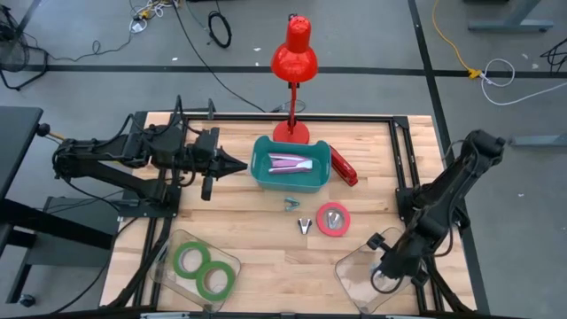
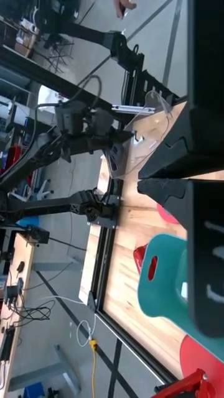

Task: Pick and place Stapler, Stapler remover, tape
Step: Put the bottom light blue staple remover in the right transparent bin, then put the red stapler in the blue bin

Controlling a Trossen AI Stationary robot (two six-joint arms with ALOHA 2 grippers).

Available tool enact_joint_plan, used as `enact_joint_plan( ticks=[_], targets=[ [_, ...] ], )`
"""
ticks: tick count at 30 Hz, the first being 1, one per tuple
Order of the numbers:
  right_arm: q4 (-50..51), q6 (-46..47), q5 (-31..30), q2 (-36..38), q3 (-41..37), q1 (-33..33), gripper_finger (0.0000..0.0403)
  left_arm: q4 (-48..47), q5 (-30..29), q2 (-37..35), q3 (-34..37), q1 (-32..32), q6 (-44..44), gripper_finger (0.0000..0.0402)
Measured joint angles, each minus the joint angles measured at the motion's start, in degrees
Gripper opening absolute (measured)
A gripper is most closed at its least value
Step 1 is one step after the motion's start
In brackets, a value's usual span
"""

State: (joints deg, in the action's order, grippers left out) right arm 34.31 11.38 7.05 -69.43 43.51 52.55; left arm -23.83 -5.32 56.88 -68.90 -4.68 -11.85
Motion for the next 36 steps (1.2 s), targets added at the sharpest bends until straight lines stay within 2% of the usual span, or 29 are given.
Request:
enact_joint_plan(
  ticks=[6, 11, 23, 29, 36],
  targets=[
    [5.7, 0.5, -0.8, -3.4, 0.0, 0.6, 0.0000, -0.1, 0.0, 0.0, 0.0, 0.0, 0.0, 0.0000],
    [10.5, 4.7, -3.7, -5.6, 0.0, 0.6, 0.0000, -0.1, 0.0, 0.0, 0.0, 0.0, 0.0, 0.0000],
    [13.3, 11.3, -2.3, -7.5, 0.0, 0.6, 0.0011, -0.1, 0.0, 0.0, 0.0, 0.0, 0.0, 0.0000],
    [13.4, 15.1, -1.9, -7.5, 0.0, 0.6, 0.0048, -0.1, 0.0, 0.0, 0.0, 0.0, 0.0, 0.0000],
    [13.3, 18.1, -2.0, -7.5, 0.0, 0.6, 0.0135, -0.1, 0.0, 0.0, 0.0, 0.0, 0.0, 0.0001]
  ],
)
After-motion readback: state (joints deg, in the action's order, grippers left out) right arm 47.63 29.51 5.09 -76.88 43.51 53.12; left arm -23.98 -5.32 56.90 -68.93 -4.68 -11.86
